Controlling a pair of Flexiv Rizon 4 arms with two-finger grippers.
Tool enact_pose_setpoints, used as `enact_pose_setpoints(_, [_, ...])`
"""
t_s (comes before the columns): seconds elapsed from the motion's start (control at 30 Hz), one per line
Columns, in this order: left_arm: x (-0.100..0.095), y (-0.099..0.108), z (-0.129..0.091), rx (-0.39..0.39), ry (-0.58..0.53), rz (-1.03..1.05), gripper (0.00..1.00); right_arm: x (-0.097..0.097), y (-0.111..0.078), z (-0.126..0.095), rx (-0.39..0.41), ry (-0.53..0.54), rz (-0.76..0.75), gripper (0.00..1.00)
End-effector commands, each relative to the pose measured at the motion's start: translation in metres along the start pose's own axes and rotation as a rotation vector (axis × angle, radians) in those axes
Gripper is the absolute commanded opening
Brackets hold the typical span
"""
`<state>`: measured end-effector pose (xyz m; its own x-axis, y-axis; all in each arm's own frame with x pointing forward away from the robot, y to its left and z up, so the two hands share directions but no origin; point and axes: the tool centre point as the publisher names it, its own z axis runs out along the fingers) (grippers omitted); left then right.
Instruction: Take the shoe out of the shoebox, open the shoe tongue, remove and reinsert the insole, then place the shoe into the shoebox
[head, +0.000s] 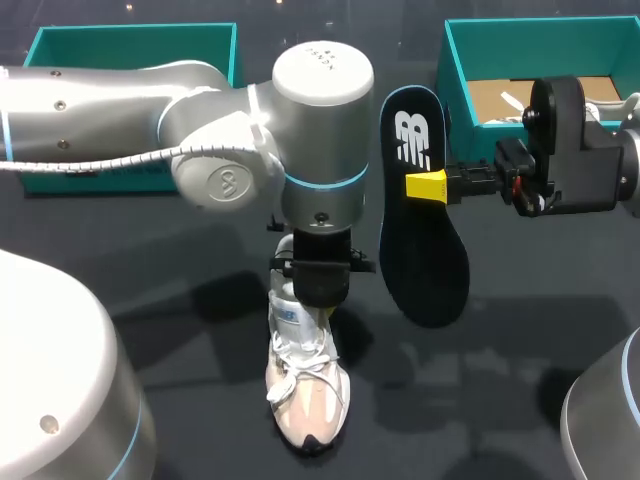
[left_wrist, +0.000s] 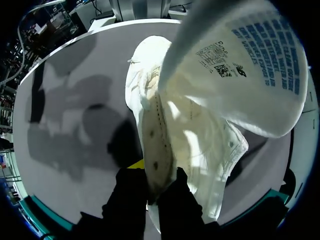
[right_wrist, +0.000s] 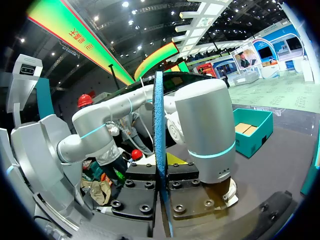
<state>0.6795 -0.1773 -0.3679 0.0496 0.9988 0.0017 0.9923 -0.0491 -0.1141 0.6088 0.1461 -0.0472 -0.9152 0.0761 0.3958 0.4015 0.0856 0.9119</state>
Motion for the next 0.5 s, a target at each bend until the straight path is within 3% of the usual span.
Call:
enact_pose_setpoints(0.03, [-0.005, 0.001, 0.007, -0.006, 0.006, 0.001, 0.2, 0.001, -0.001, 0.001, 0.0, -0.002, 0.001, 0.0])
enact_pose_setpoints(0.07, [-0.006, 0.001, 0.007, -0.009, 0.007, 0.001, 0.32, 0.001, -0.001, 0.001, 0.0, -0.002, 0.001, 0.0])
enact_pose_setpoints(0.13, [-0.006, 0.002, 0.005, -0.011, 0.003, 0.002, 0.45, 0.001, -0.001, 0.001, 0.0, -0.002, 0.001, 0.0])
enact_pose_setpoints(0.2, [-0.006, 0.004, -0.001, -0.009, -0.018, 0.001, 0.74, 0.001, -0.001, 0.001, 0.0, -0.002, 0.001, 0.0])
enact_pose_setpoints(0.3, [-0.005, 0.007, -0.012, -0.022, -0.059, -0.006, 1.0, 0.001, -0.001, 0.001, 0.0, -0.002, 0.001, 0.0])
enact_pose_setpoints(0.5, [0.003, 0.015, -0.063, -0.05, -0.243, -0.026, 1.0, 0.001, -0.001, 0.001, 0.0, -0.002, 0.001, 0.0])
